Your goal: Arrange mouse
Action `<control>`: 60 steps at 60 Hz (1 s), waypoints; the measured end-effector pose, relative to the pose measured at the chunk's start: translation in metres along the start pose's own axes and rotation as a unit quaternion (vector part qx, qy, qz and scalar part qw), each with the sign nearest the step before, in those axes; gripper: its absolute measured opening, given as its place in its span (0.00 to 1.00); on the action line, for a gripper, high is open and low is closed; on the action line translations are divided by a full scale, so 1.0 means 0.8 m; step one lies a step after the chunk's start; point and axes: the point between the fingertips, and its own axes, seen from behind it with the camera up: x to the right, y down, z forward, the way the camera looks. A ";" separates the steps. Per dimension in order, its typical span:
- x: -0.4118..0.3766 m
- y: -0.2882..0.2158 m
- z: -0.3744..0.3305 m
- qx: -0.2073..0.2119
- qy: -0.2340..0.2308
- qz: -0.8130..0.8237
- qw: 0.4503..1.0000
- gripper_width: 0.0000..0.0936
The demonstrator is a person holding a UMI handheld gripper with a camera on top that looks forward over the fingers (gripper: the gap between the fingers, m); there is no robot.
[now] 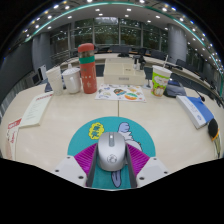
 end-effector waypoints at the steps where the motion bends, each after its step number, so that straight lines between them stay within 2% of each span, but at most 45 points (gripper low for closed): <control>1: 0.000 -0.002 0.000 0.002 0.000 -0.002 1.000 0.54; 3: -0.001 -0.002 -0.003 0.000 -0.001 -0.005 1.000 0.60; 5: -0.001 -0.004 -0.007 -0.005 -0.003 -0.006 1.000 0.71; 7: -0.005 -0.005 -0.015 -0.006 -0.007 -0.006 1.000 0.89; 8: -0.007 -0.006 -0.019 -0.006 -0.010 -0.005 1.000 0.93; 10: -0.008 -0.010 -0.029 -0.005 -0.012 -0.005 1.000 0.89; 14: -0.007 -0.019 -0.054 0.004 -0.007 -0.008 1.000 0.93; 28: -0.012 -0.032 -0.197 0.047 0.023 0.009 0.999 0.92; 43: -0.051 0.011 -0.356 0.075 0.039 0.007 0.996 0.92; 60: -0.058 0.043 -0.427 0.085 0.051 0.004 0.995 0.91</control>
